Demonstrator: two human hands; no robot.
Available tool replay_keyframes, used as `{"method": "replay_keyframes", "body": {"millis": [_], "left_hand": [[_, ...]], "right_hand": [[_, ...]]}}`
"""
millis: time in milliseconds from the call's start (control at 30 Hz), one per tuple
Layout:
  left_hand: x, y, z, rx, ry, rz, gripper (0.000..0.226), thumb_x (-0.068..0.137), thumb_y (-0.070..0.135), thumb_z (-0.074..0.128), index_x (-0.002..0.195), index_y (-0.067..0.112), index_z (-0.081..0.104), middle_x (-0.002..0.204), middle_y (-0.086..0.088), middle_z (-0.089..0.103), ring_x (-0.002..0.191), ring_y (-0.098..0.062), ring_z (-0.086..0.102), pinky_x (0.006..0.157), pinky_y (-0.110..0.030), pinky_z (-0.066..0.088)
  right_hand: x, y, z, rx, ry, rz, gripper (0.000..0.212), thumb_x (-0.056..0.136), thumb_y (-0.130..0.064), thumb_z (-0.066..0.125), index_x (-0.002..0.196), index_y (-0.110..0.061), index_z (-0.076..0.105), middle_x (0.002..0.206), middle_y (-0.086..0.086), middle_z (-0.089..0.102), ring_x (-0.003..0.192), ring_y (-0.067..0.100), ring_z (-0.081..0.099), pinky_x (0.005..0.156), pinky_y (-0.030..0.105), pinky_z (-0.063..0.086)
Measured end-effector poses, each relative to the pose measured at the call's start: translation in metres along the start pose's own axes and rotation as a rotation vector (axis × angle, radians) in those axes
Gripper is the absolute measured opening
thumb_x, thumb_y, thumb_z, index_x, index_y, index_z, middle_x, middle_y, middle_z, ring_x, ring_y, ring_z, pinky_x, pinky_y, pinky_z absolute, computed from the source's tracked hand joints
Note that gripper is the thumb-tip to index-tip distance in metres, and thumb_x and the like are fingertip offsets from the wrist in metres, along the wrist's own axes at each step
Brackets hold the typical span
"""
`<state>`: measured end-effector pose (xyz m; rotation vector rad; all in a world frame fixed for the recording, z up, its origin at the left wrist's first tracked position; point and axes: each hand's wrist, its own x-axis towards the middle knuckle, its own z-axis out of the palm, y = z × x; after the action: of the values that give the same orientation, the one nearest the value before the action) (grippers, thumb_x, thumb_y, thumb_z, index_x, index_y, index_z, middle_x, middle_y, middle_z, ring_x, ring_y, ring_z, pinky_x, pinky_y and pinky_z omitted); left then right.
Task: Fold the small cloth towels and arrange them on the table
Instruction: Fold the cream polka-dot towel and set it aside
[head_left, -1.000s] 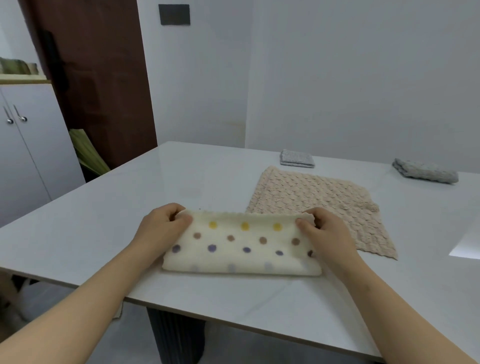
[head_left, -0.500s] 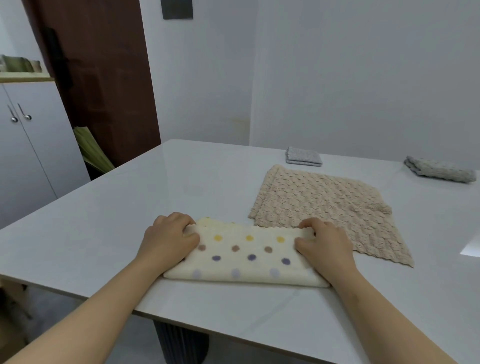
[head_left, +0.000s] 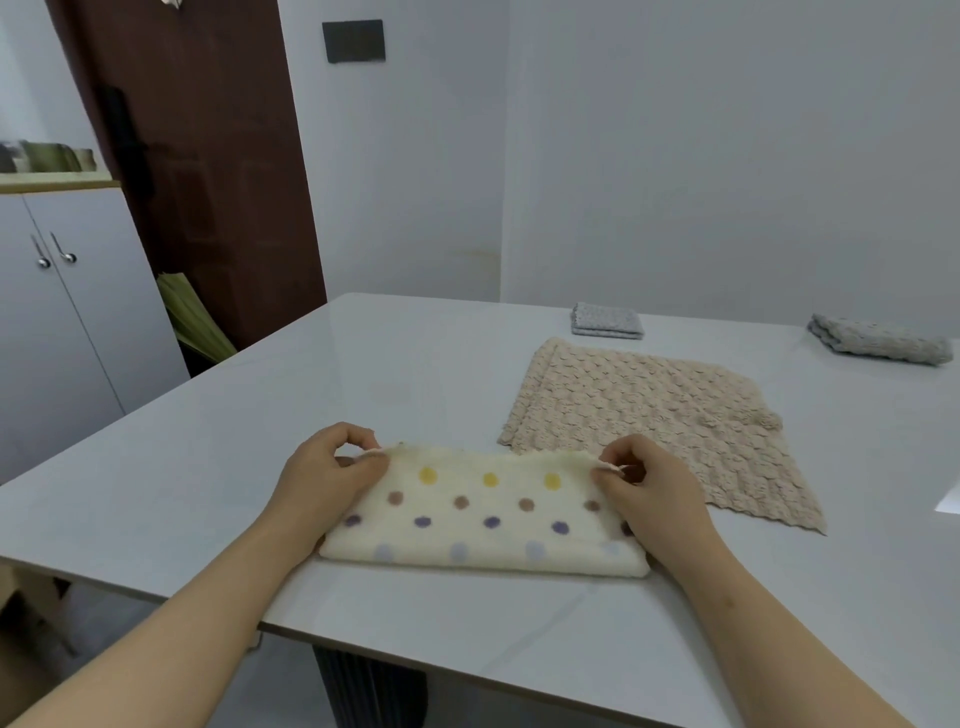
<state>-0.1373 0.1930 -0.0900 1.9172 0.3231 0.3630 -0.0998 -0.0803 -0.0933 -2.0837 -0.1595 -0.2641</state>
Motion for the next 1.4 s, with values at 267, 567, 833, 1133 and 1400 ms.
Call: {"method": "replay_keyframes", "body": {"millis": [267,567,833,1133,1400], "left_hand": [[0.010,0.009,-0.004,-0.063,-0.026,-0.192,0.010,0.082,0.017,0.068,0.076,0.009,0.066,0.077,-0.008,0.068,0.063,-0.023,0.061,0.057,-0.028,0.048],[0.002,0.000,-0.005,-0.187,0.101,-0.049,0.006,0.078,0.008,0.070,0.074,0.008,0.066,0.096,0.013,0.065,0.085,-0.011,0.063,0.077,-0.030,0.049],[0.007,0.005,-0.004,-0.050,0.035,-0.074,0.014,0.076,0.006,0.072,0.068,0.011,0.062,0.085,0.009,0.065,0.073,-0.016,0.063,0.064,-0.028,0.050],[0.013,0.028,-0.012,0.395,-0.113,0.052,0.014,0.081,0.018,0.068,0.072,0.020,0.058,0.077,0.004,0.059,0.068,-0.008,0.052,0.059,-0.021,0.038],[0.035,0.011,0.007,0.408,-0.264,0.099,0.009,0.085,0.024,0.060,0.086,0.028,0.052,0.107,0.001,0.057,0.092,-0.012,0.052,0.080,-0.024,0.042]], "right_hand": [[0.004,-0.001,0.001,-0.087,-0.073,0.037,0.016,0.080,-0.010,0.059,0.071,-0.021,0.053,0.069,-0.009,0.057,0.053,0.010,0.050,0.052,0.026,0.043],[0.002,0.000,-0.002,0.074,0.016,0.041,0.011,0.081,-0.011,0.061,0.073,-0.017,0.064,0.062,-0.004,0.059,0.045,0.005,0.050,0.046,0.013,0.038],[0.003,0.001,-0.004,0.238,0.071,0.023,0.015,0.077,-0.005,0.067,0.070,-0.019,0.066,0.066,0.000,0.061,0.061,0.010,0.053,0.059,0.023,0.042],[0.003,0.006,-0.007,0.206,0.079,0.034,0.019,0.081,-0.002,0.060,0.072,-0.018,0.064,0.068,0.004,0.061,0.060,0.015,0.052,0.044,0.021,0.042],[0.005,0.004,-0.005,0.157,0.085,0.088,0.014,0.085,-0.015,0.058,0.074,-0.022,0.062,0.070,-0.001,0.061,0.063,0.014,0.052,0.049,0.030,0.046]]}}
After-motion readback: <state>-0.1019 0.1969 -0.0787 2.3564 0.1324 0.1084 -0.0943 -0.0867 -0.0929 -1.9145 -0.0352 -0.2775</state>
